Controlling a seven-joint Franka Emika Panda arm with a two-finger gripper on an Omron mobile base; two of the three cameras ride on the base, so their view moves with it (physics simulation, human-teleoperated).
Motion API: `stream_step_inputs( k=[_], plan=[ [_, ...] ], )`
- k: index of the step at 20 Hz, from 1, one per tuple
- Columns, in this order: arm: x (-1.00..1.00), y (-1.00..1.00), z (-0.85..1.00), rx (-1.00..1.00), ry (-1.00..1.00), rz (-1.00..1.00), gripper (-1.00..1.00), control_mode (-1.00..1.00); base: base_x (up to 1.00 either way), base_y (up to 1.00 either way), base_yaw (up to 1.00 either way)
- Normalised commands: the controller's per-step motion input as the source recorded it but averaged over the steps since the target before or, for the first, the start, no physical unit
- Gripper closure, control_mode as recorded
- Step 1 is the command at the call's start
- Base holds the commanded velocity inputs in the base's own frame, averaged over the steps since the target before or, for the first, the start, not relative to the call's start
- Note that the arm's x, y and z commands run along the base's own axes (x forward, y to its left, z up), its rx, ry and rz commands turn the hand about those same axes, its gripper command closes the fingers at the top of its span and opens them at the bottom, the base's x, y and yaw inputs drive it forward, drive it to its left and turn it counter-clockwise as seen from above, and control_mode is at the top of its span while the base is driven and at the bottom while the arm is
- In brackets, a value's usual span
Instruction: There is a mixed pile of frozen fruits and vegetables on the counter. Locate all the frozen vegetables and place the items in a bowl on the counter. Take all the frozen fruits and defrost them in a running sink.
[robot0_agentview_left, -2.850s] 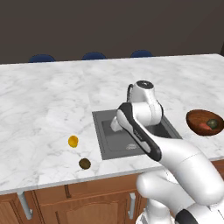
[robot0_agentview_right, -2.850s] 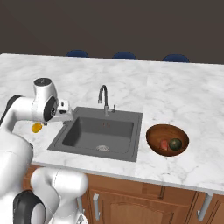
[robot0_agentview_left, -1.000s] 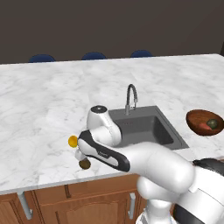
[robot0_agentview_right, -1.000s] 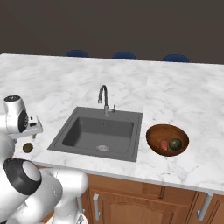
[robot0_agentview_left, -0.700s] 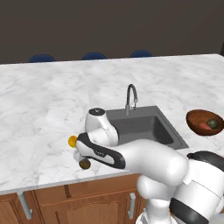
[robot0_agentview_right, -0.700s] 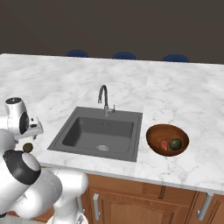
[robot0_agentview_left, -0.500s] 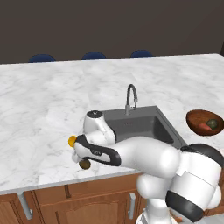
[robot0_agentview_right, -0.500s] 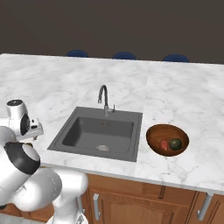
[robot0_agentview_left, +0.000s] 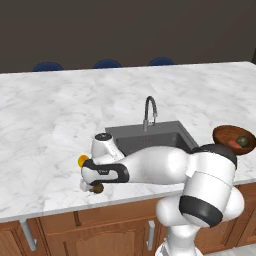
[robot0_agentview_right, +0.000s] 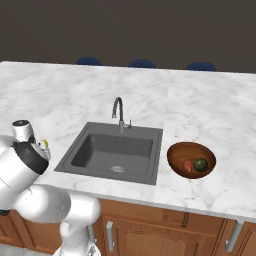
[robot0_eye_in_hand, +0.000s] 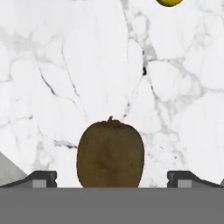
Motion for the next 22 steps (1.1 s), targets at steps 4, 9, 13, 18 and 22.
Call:
stream_step_inputs(
  k=[4,9,13,18,22],
  plan=[
    [0.0,0.01,-0.28,-0.01,0.03,-0.01,-1.0,-1.0,0.0,0.0,0.0],
    [0.0,0.04,-0.25,0.0,0.04,0.0,1.0,-1.0,0.0,0.0,0.0],
    [0.0,0.0,-0.01,0.0,0.0,0.0,1.0,-1.0,0.0,0.0,0.0],
    [-0.02,-0.13,0.39,-0.11,-0.01,0.0,1.0,-1.0,0.0,0.0,0.0],
    [0.02,-0.36,0.47,-0.2,-0.01,-0.01,1.0,-1.0,0.0,0.0,0.0]
  ],
)
